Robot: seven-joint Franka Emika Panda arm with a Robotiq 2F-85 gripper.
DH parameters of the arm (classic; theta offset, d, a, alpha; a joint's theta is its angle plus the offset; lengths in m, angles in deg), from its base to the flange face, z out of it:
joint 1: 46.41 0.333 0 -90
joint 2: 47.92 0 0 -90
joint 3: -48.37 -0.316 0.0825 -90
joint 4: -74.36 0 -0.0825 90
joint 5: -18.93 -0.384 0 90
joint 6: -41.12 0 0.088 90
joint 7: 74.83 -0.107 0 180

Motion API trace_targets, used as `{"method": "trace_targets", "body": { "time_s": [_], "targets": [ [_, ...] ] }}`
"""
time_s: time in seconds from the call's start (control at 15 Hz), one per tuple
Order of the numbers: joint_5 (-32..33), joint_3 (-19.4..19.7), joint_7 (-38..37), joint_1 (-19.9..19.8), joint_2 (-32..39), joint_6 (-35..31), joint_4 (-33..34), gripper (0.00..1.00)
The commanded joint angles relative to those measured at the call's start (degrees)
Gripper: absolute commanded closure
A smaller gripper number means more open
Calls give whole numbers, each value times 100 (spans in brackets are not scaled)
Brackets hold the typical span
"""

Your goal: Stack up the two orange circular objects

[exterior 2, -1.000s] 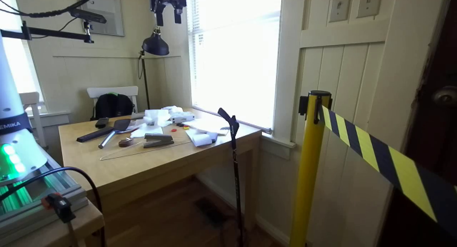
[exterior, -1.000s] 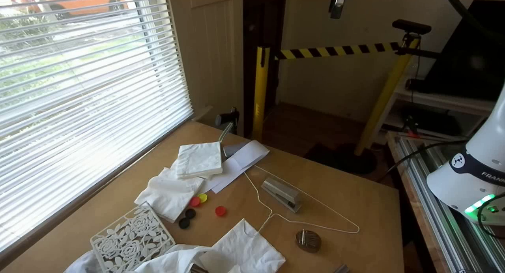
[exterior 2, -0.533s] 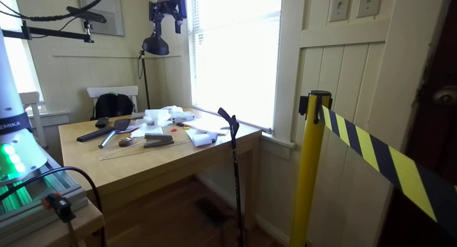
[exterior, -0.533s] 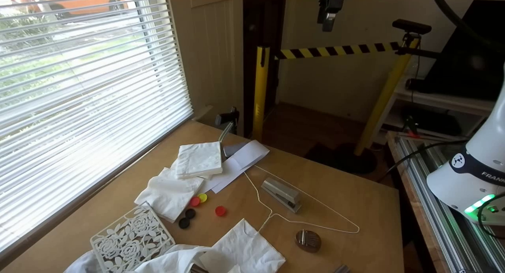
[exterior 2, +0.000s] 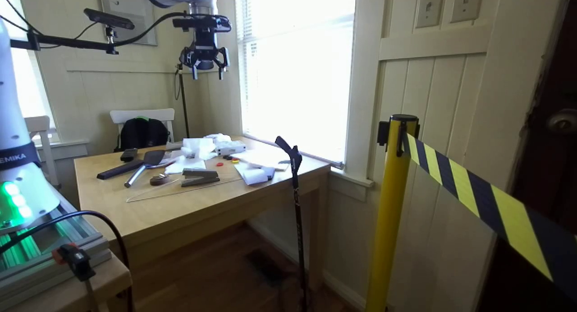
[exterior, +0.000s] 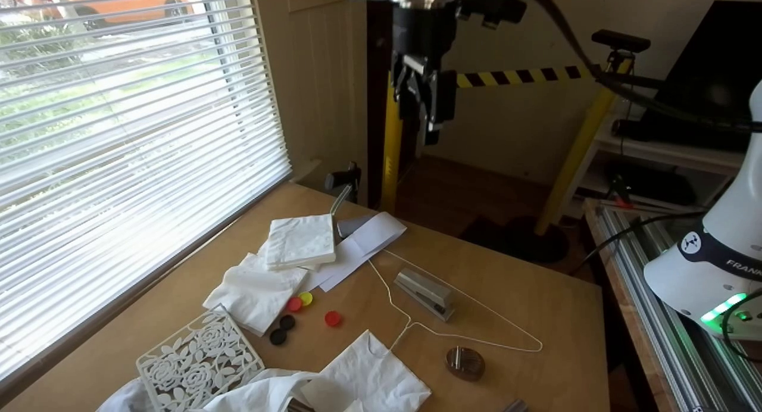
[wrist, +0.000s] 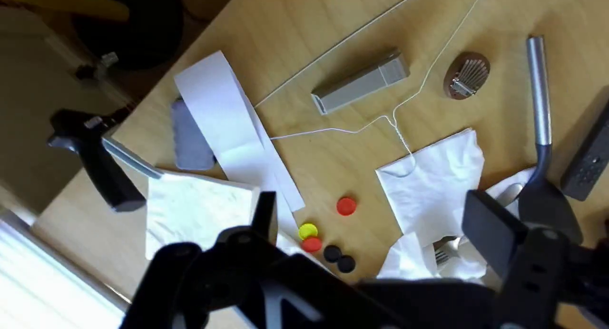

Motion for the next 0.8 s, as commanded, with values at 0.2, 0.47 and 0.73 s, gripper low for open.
{"method": "trace_targets", "body": {
  "time_s": [0.2, 0.47, 0.73],
  "targets": [
    [530, -530, 1036, -39, 2165, -865, 1275, 0],
    [395, -598, 739, -116, 1805, -965, 795, 0],
    [388, -586, 744, -134, 1658, -960, 784, 0]
  ]
}}
